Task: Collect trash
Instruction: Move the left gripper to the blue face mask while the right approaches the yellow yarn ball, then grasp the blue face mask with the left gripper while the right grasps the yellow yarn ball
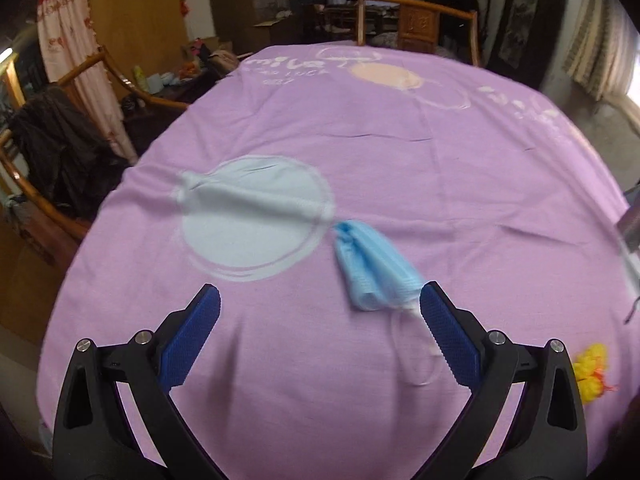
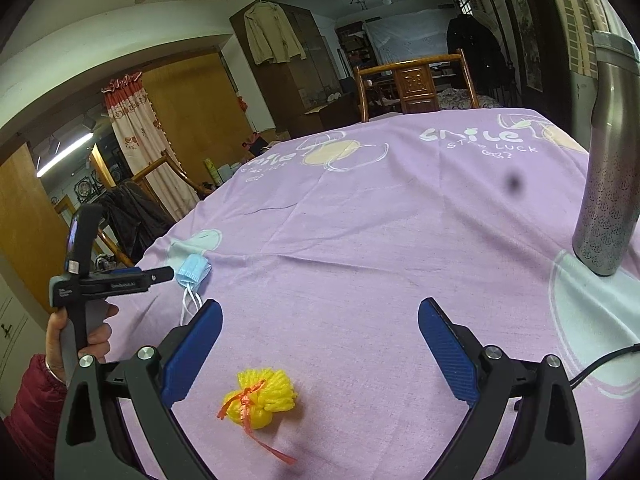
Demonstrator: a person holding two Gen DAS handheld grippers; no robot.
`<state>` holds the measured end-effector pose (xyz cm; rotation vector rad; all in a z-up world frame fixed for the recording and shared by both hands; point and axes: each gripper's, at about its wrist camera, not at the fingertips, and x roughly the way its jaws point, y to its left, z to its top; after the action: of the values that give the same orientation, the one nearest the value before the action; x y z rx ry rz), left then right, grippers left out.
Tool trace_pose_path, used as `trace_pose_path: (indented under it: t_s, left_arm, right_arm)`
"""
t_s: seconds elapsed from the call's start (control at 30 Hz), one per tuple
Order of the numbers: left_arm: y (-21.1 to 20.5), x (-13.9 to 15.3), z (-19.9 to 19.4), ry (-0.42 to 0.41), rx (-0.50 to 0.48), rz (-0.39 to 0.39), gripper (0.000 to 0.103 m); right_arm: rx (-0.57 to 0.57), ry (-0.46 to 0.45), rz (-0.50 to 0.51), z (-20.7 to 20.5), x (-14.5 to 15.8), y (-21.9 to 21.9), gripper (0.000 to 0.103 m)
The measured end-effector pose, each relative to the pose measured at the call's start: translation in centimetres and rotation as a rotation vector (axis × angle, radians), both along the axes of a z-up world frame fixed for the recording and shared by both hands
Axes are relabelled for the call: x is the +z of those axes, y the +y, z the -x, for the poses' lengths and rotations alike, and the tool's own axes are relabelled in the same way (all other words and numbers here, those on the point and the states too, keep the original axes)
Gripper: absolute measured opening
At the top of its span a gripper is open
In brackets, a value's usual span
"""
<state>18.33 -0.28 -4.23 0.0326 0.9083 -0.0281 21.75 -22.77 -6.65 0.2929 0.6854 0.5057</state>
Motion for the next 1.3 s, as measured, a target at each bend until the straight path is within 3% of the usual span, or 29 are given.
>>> trace_pose_path:
  t_s: [0.2,0.37,0.5,0.73,0.83,1.0,1.17,1.3]
  left_arm:
    - [-3.7,-1.5,-2.3,0.000,-0.008,-0.025,0.096]
    - [-2.6,-3.2,-3.5,0.009,0.033,0.017,0.096]
    - [-1.1,-4.8,-4.4,0.069,0.079,0.078,0.096]
    - [-0.7,-4.4,-4.0,0.050,0.077,0.111,0.096]
    - [-0.6,-3.9,-3.7,0.023,0.057,0.137,0.082]
    - [-1.3,-3.3,-3.3,-0.002,-0.023,0.188,0.028]
    - [-1.0,-1.3,-2.2,-0.101,-0.032,0.227,0.025]
    - [-0.7,-1.3,-2.4,-0.092,-0.026,0.246,0.025]
  right_arm:
    - [-0.008,0.021,0.009,-0.2,-0.4,0.0,0.097]
    - [0.008,0.021,0.006,-0.2,-0.4,0.2,0.097]
    - [0.044,0.029,0.021,0.0,-0.5,0.9,0.097]
    - [0.082,0.035,0.035,0.2,-0.7,1.7,0.097]
    - [0.085,0.044,0.033,-0.1,-0.8,1.8,0.097]
    - [0.106,0.052,0.029,-0.2,-1.0,2.1,0.097]
    - [0.203,0.074,0.004,0.0,-1.1,3.1,0.097]
    - [0.291,0.094,0.076,0.5,-1.6,5.3,0.097]
